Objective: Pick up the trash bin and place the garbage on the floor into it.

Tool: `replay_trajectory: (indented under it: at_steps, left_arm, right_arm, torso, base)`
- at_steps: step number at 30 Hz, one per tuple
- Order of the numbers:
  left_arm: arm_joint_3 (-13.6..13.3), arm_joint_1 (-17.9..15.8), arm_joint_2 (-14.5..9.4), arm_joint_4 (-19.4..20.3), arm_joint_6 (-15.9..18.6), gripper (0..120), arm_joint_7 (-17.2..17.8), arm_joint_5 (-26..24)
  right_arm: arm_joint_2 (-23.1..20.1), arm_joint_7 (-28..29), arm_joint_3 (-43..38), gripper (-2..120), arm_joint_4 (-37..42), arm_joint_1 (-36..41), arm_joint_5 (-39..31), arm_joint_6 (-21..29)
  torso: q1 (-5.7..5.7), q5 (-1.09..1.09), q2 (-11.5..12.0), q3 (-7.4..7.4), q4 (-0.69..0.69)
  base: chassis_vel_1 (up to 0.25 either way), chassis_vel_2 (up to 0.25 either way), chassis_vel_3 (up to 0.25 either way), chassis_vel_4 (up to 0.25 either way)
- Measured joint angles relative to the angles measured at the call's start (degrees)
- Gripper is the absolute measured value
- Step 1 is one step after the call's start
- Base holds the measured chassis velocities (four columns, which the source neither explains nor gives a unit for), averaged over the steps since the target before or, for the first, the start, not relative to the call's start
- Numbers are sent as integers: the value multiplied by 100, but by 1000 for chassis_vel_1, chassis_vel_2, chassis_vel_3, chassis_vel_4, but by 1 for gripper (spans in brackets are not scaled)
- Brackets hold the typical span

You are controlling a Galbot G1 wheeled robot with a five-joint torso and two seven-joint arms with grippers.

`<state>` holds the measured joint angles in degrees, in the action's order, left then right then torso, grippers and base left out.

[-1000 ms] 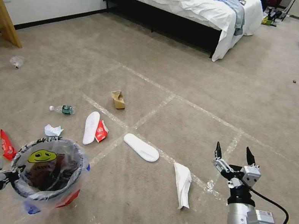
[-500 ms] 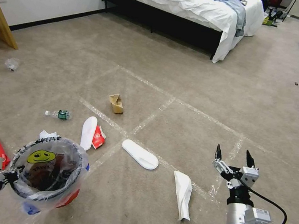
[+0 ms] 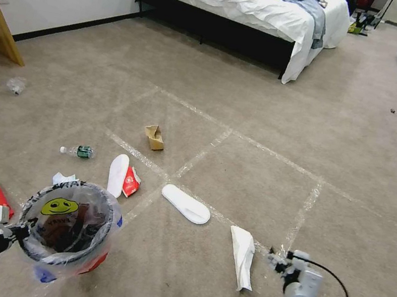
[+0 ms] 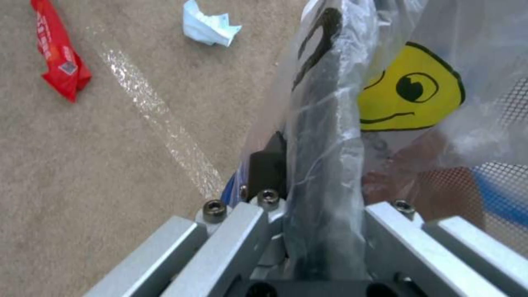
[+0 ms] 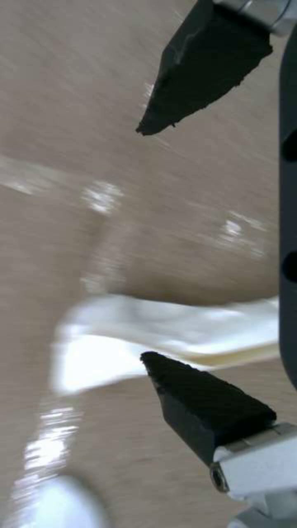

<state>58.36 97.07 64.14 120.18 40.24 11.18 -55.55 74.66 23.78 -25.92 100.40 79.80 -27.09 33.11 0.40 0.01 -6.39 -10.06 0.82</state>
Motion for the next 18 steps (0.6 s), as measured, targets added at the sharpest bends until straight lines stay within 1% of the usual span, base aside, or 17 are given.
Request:
replay_trajectory:
  at_steps: [1, 2, 3, 4, 5, 7, 8, 9, 11, 12, 15, 18]
  left_arm:
    - [-1, 3, -4, 2, 2, 1, 2, -5]
    - [-1, 3, -4, 2, 2, 1, 2, -5]
    - [6, 32, -3, 13, 3, 1, 2, -8]
    - [18, 57, 3, 18, 3, 1, 5, -8]
    - [18, 57, 3, 18, 3, 1, 5, -8]
    - [46, 108, 25, 45, -4, 1, 4, 1]
    - [52, 120, 29, 54, -6, 1, 4, 2]
    - [52, 120, 29, 54, -6, 1, 4, 2]
    - [66, 147, 38, 79, -11, 1, 4, 4]
    - [66, 147, 38, 79, -11, 1, 4, 4]
    - [93, 155, 34, 98, -20, 1, 3, 0]
    - [79, 88, 31, 36, -25, 1, 3, -6]
  right_arm:
    - [9, 33, 120, 100, -185, -115, -42, 102]
    - [9, 33, 120, 100, -185, -115, -42, 102]
    - [25, 56, 312, 100, -532, -290, -15, 173]
    - [40, 56, 450, 100, -836, -436, 46, 167]
    - [40, 56, 450, 100, -836, -436, 46, 167]
    - [72, 44, 689, 100, -1431, -763, 134, 79]
    - [86, 25, 747, 100, -1595, -851, 162, 31]
    - [86, 25, 747, 100, -1595, -851, 162, 31]
    - [125, -73, 873, 100, -1948, -1061, 276, -178]
    - [125, -73, 873, 100, -1948, -1061, 276, -178]
    - [179, -200, 993, 100, -2186, -1204, 378, -399]
    - [210, -248, 1058, 100, -2269, -1285, 444, -509]
  torso:
    - [0, -1, 1, 0, 0]
    - [0, -1, 1, 0, 0]
    - [0, -1, 0, 0, 0]
    - [0, 1, 1, 0, 0]
    - [0, 1, 1, 0, 0]
    - [0, -1, 0, 0, -1]
    - [0, 0, 1, 0, -1]
    - [0, 0, 1, 0, -1]
    - [0, -1, 0, 0, -1]
    - [0, -1, 0, 0, -1]
    - [0, 0, 0, 0, -1]
    - [0, -1, 0, 0, 0]
  base:
    - [0, 0, 0, 0]
    - [0, 0, 0, 0]
    - [0, 0, 0, 0]
    - [0, 0, 0, 0]
    - [0, 0, 0, 0]
    - [0, 0, 0, 0]
    - [0, 0, 0, 0]
    - [0, 0, 0, 0]
    - [0, 0, 0, 0]
    - [0, 0, 0, 0]
    - [0, 0, 0, 0]
    - [0, 0, 0, 0]
